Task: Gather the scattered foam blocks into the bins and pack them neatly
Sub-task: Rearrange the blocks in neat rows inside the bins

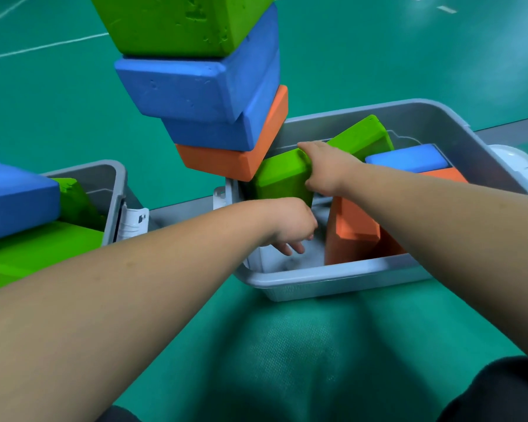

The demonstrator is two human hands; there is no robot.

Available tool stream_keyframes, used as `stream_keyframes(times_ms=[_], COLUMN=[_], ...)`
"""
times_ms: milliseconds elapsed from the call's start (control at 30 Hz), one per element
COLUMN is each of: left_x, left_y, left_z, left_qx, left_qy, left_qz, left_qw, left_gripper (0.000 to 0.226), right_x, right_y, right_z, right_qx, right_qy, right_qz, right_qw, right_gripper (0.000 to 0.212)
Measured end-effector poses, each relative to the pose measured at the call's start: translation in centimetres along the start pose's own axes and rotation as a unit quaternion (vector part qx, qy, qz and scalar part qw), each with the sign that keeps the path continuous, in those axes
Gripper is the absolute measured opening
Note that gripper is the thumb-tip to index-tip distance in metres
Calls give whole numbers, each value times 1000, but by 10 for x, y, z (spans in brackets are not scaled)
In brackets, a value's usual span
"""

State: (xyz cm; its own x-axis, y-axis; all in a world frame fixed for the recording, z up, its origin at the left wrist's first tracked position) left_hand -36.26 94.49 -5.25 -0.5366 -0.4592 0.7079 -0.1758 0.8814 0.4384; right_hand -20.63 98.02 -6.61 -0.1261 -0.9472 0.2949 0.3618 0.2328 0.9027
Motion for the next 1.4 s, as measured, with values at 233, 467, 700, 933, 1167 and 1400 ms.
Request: stream_keyframes(times_ms=[233, 467, 700, 933, 1167, 1400], left_x=[4, 1, 9, 40, 59, 48], left_y=[20, 27, 29, 52, 85, 84], left_z=[25, 22, 17, 13, 51, 74], left_qx=[-78, -146, -283, -476, -307, -108], left_qy=[30, 48, 26, -12, 162, 119], left_qz=[18, -41, -52, -127, -77, -20], left_qw=[996, 987, 957, 870, 935, 987], left_gripper=[25, 21, 24, 26, 40, 39], right_x=[-6, 4, 18, 18, 14, 13], right_y=[-8, -7, -13, -18, -23, -25], right_z=[10, 21, 38, 48, 61, 58], right_qx=[150, 93, 142, 38, 64, -53], right_qy=[-65, -158, -107, -121, -68, -97], right_qz=[8, -27, 39, -33, 45, -36], right_qw=[987, 983, 983, 991, 995, 993], right_gripper=[75, 97, 66, 69, 67, 67])
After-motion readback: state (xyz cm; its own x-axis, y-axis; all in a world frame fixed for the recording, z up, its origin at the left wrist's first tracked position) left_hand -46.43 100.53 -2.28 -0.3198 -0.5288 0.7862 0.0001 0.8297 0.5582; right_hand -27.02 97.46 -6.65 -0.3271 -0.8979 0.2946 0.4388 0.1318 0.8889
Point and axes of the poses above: each hand's wrist, its own x-axis away from the middle knuckle, its own y-axis out of the back of the hand, z = x × y, the point moved 1 cm from there along -x, towards the middle knuckle, and after that the axes turned 9 degrees about z, right-handed, at the moved point
